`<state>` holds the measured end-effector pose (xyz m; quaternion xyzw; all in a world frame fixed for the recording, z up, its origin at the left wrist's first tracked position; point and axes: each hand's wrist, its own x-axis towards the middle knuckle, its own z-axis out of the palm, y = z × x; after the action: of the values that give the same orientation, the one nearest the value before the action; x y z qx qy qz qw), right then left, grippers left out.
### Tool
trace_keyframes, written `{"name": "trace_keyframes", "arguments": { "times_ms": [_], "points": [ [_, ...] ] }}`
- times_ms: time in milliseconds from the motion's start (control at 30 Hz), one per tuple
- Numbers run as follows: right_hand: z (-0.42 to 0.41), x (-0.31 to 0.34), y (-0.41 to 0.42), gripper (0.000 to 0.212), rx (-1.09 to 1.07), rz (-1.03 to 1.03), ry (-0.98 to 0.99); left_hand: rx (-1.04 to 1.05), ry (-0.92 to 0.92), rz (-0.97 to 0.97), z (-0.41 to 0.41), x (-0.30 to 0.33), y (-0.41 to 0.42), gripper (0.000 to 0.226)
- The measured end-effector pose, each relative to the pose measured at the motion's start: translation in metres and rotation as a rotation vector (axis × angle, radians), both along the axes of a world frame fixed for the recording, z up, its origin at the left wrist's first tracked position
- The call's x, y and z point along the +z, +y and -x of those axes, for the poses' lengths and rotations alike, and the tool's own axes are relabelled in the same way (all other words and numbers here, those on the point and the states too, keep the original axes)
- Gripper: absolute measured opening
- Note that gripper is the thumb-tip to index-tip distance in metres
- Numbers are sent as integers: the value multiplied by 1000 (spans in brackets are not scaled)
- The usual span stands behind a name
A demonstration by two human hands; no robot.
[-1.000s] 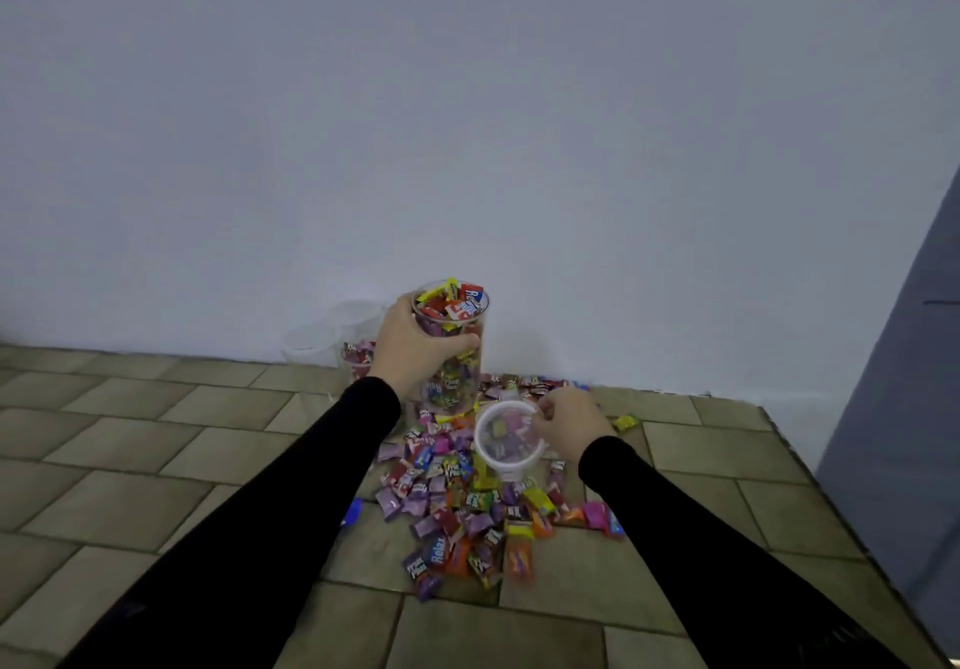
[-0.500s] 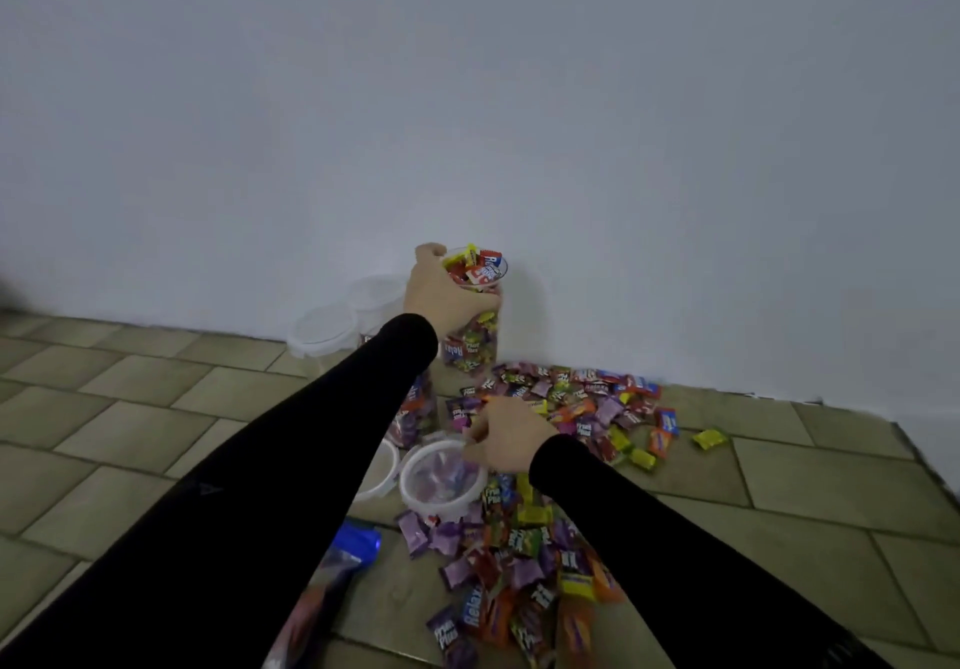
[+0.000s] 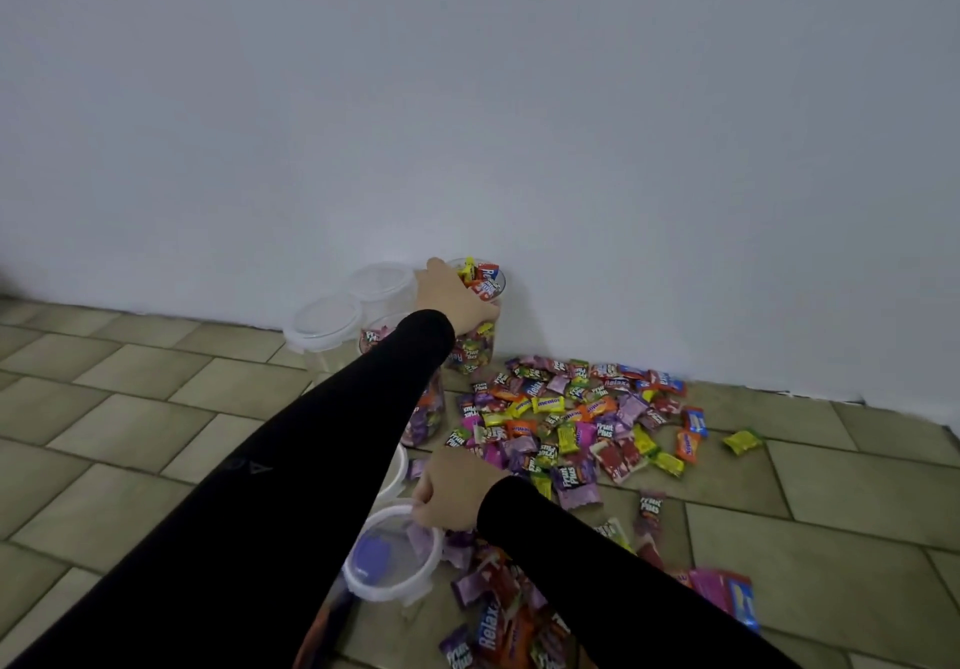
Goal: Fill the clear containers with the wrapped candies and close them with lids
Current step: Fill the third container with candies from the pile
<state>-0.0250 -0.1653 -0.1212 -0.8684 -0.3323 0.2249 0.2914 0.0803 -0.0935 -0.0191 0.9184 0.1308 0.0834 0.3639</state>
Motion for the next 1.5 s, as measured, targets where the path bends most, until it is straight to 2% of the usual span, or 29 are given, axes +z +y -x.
{"name": "trace_keyframes", "arguments": {
  "times_ms": [200, 333, 433, 500, 633, 700, 833, 933, 1100, 1200, 1300, 1400, 1500],
  "points": [
    [1, -3, 12, 43, 12, 16, -125, 8, 92, -203, -4, 3, 2, 85],
    [-5, 0, 3, 38, 21, 197, -178, -22, 139, -341, -8, 3, 4, 85],
    [-10, 4, -3, 39, -8, 289, -225, -30, 179, -369, -10, 1, 2, 89],
    [-13, 5, -3, 37, -27, 262, -234, -27, 183, -425, -12, 1, -1, 85],
    [-11, 4, 4, 29, -21, 111, -100, -25, 193, -539, -16, 3, -3, 63],
    [-5, 1, 9, 34, -9, 45, -38, -28, 218, -565, -18, 5, -2, 56],
    [4, -7, 16, 43, -37, -24, -13, -35, 237, -560, -18, 4, 3, 56],
    [4, -7, 17, 40, -54, 37, -79, -36, 254, -574, -18, 1, 7, 65],
    [-1, -1, 12, 35, -85, 234, -161, -62, 234, -556, -18, -3, 10, 62],
    [4, 3, 12, 13, -95, 291, -216, -68, 213, -521, -14, -2, 8, 63],
    [6, 2, 11, 22, -123, 319, -264, -71, 166, -384, -8, 3, 7, 69],
    [9, 6, 8, 22, -130, 363, -312, -33, 15, -212, 13, 10, 12, 88],
    [10, 15, 7, 24, -173, 298, -381, -34, -229, -47, 46, 12, 26, 81]
  ]
}}
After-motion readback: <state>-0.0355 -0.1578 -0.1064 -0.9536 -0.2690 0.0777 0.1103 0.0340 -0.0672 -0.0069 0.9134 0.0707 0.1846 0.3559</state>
